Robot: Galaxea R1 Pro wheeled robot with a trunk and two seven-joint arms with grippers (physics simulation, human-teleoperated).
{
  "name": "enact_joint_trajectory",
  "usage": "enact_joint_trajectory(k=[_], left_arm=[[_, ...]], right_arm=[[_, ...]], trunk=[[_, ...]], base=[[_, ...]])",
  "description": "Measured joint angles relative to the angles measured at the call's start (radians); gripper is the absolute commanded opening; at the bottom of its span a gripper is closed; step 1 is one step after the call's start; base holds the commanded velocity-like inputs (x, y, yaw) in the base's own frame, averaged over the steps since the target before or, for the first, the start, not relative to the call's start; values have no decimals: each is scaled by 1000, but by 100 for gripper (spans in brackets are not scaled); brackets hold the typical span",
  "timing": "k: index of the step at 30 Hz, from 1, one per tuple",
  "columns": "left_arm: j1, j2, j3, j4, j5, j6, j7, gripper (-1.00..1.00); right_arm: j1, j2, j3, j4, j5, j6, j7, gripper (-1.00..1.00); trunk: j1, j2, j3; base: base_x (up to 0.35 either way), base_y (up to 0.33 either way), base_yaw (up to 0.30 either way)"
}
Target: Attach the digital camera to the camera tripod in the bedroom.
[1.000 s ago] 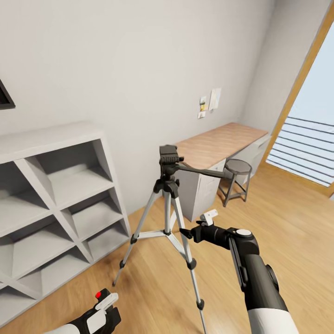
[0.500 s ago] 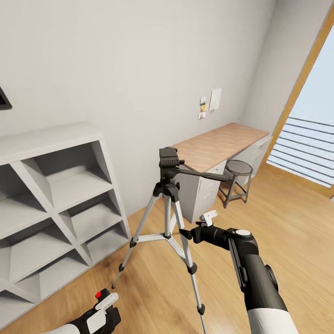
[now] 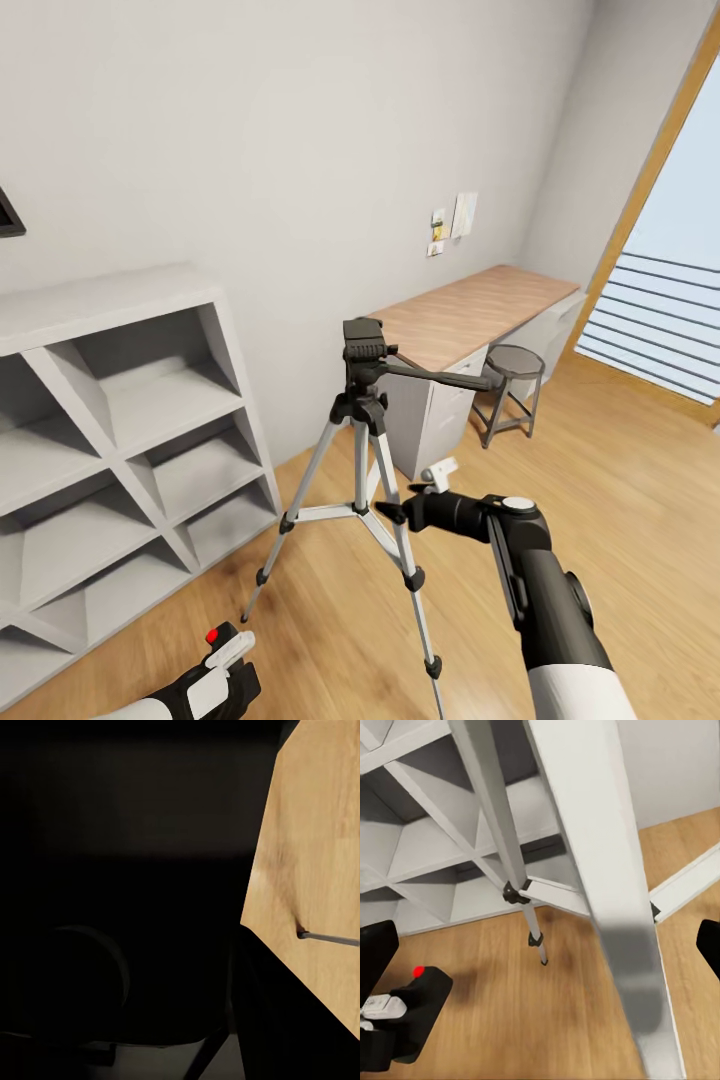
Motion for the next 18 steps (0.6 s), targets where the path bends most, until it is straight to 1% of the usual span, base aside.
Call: enact_joint_trajectory(k=[7, 12, 18], left_arm=[[0, -1, 0, 0, 0, 0, 0, -100], [0, -1, 0, 0, 0, 1, 0, -100], [0, 0, 0, 0, 0, 1, 0, -100]], right_arm=[[0, 2, 0, 34, 2, -13, 2, 100], [0, 2, 0, 37, 2, -16, 1, 100], [0, 2, 0, 39, 2, -16, 1, 100]], trunk=[[0, 0, 0], [0, 0, 0], [0, 0, 0]], base=[[1, 0, 0], [64, 0, 0], [16, 0, 0]])
